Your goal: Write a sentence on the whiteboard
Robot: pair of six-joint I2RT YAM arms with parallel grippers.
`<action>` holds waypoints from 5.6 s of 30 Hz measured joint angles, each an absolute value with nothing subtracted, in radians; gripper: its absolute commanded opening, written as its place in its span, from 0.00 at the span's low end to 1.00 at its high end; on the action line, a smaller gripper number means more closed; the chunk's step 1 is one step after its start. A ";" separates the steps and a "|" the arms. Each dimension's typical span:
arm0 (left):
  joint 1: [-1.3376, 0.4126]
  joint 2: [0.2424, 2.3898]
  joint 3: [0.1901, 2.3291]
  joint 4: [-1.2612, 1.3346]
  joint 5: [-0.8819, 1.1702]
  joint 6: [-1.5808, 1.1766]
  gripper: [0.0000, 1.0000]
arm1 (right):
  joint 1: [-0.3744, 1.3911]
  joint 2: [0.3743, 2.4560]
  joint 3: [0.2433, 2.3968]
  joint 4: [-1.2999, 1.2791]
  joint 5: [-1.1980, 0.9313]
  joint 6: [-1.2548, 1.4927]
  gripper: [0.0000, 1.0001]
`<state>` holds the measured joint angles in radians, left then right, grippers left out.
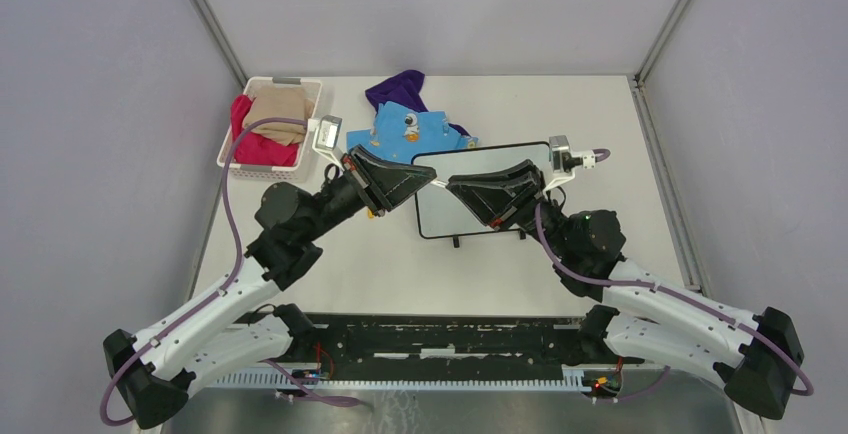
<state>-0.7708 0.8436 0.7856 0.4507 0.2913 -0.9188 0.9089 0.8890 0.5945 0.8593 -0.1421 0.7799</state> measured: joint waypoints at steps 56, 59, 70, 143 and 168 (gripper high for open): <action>-0.773 0.677 0.872 0.058 0.089 -0.650 0.70 | 0.910 0.697 0.727 0.347 0.117 0.418 0.00; -0.773 0.617 0.896 -0.027 0.007 -0.547 0.71 | 0.911 0.695 0.765 0.231 0.233 0.311 0.00; -0.773 0.697 0.887 -0.260 -0.228 -0.331 0.75 | 1.029 0.823 0.814 0.041 0.638 0.047 0.00; -1.242 1.778 0.998 -0.194 -0.736 -0.731 0.52 | 1.084 0.382 0.538 -0.099 0.739 0.078 0.00; -1.218 1.849 1.024 -0.190 -0.755 -0.750 0.24 | 1.084 0.381 0.538 -0.098 0.738 0.086 0.00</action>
